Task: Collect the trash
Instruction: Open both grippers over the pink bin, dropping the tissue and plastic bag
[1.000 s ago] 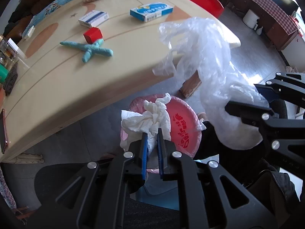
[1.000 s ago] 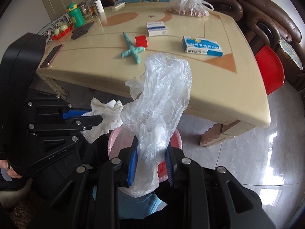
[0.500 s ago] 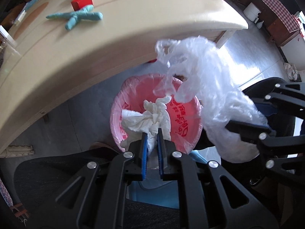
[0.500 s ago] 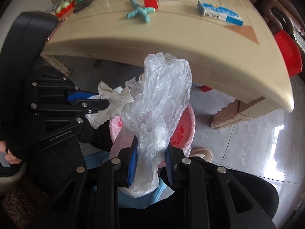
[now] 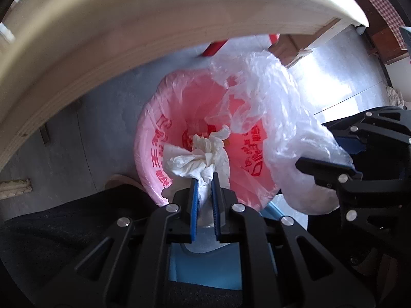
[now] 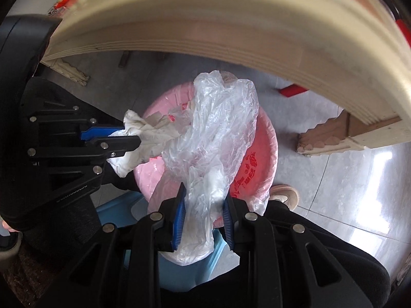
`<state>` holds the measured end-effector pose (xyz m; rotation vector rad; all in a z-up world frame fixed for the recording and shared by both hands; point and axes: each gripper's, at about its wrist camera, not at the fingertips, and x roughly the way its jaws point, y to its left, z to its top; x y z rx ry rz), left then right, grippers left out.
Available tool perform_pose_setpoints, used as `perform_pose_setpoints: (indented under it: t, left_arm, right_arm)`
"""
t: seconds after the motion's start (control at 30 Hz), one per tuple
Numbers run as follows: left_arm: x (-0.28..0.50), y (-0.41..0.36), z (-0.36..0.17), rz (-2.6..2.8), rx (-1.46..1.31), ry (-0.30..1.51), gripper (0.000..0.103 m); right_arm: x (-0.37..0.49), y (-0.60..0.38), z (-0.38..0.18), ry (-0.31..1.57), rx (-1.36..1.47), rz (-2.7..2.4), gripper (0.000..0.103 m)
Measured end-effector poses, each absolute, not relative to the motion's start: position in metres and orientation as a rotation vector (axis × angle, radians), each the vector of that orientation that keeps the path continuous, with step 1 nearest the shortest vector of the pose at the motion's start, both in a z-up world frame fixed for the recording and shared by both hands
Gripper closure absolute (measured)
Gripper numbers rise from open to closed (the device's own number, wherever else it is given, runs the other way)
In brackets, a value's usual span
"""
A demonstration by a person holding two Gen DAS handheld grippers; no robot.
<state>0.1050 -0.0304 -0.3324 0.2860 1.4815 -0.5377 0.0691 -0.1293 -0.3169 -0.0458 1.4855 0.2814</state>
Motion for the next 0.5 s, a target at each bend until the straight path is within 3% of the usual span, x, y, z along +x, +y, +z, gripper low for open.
perform_pose_setpoints:
  t: [0.5]
  left_arm:
    - [0.118,-0.033,-0.373,-0.514,0.277,1.594,0.093]
  right_arm:
    - [0.098,-0.134,-0.391,1.609,-0.002,0.299,0.077]
